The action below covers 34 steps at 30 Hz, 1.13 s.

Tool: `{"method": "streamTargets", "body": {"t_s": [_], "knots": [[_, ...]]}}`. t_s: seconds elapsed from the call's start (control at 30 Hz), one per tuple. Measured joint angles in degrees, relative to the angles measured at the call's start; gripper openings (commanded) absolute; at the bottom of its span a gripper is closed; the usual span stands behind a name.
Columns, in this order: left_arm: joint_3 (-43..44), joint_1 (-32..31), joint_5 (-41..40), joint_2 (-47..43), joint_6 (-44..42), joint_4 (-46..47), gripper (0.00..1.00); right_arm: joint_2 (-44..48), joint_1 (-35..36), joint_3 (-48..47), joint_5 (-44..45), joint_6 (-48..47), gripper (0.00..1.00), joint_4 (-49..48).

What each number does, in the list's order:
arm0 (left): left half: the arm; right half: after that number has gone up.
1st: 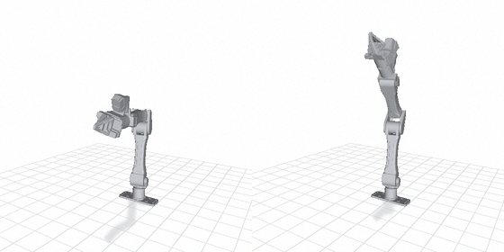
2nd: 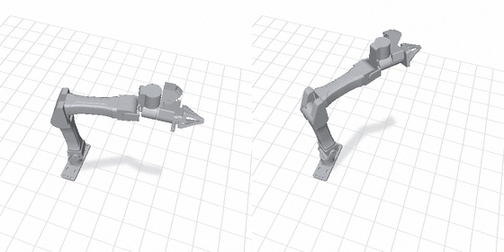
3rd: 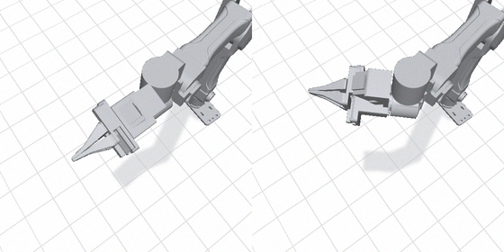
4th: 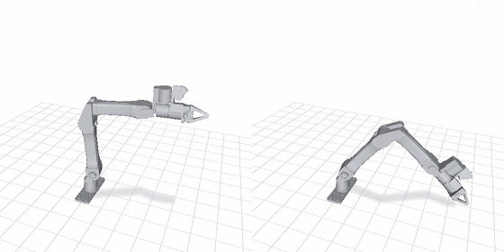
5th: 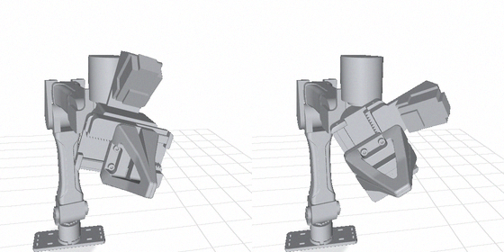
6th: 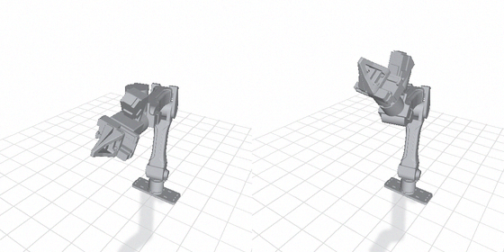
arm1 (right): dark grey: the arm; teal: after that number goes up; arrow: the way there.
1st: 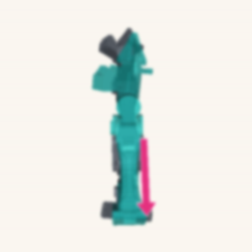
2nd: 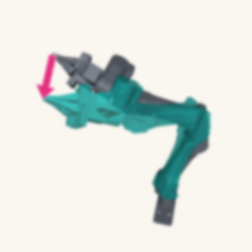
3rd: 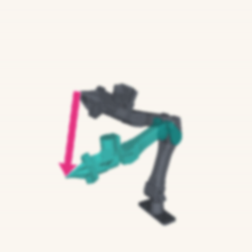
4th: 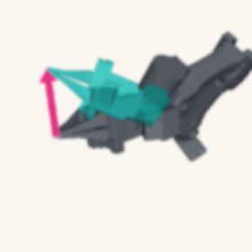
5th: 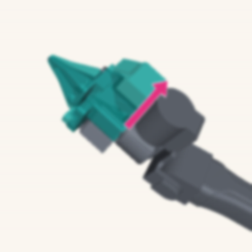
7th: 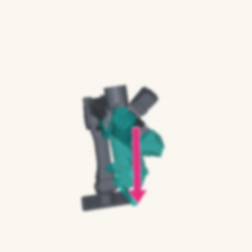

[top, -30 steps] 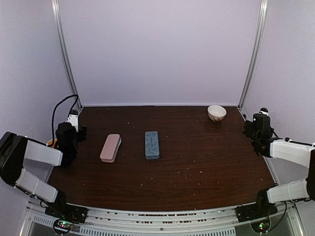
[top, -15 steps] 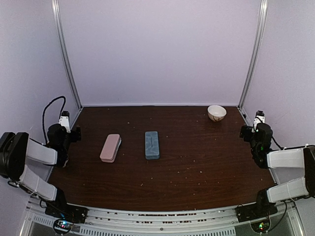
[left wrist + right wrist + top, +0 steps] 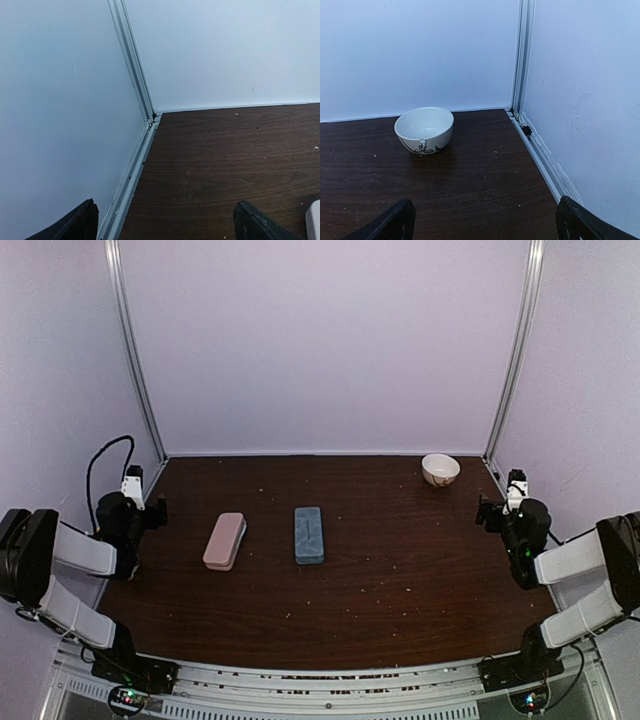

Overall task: Organize the sunglasses
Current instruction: Reset both arms

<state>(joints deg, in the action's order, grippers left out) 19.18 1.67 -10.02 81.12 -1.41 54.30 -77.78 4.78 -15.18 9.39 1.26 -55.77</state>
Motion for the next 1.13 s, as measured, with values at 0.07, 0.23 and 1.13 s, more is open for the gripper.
{"method": "streamTargets", "body": {"t_s": [0.07, 0.23, 1.13], "knots": [[0.00, 0.00, 0.02, 0.00, 0.04, 0.09, 0.98, -0.02, -0.11, 0.20, -0.61, -0.02, 1.00, -1.03], [0.00, 0.00, 0.02, 0.00, 0.04, 0.13, 0.98, -0.02, -0.11, 0.22, -1.27, -0.02, 1.00, -3.58], [-0.02, 0.00, 0.02, 0.00, 0.04, 0.13, 0.98, -0.02, -0.15, 0.24, -1.73, -0.04, 1.00, -5.31]]}}
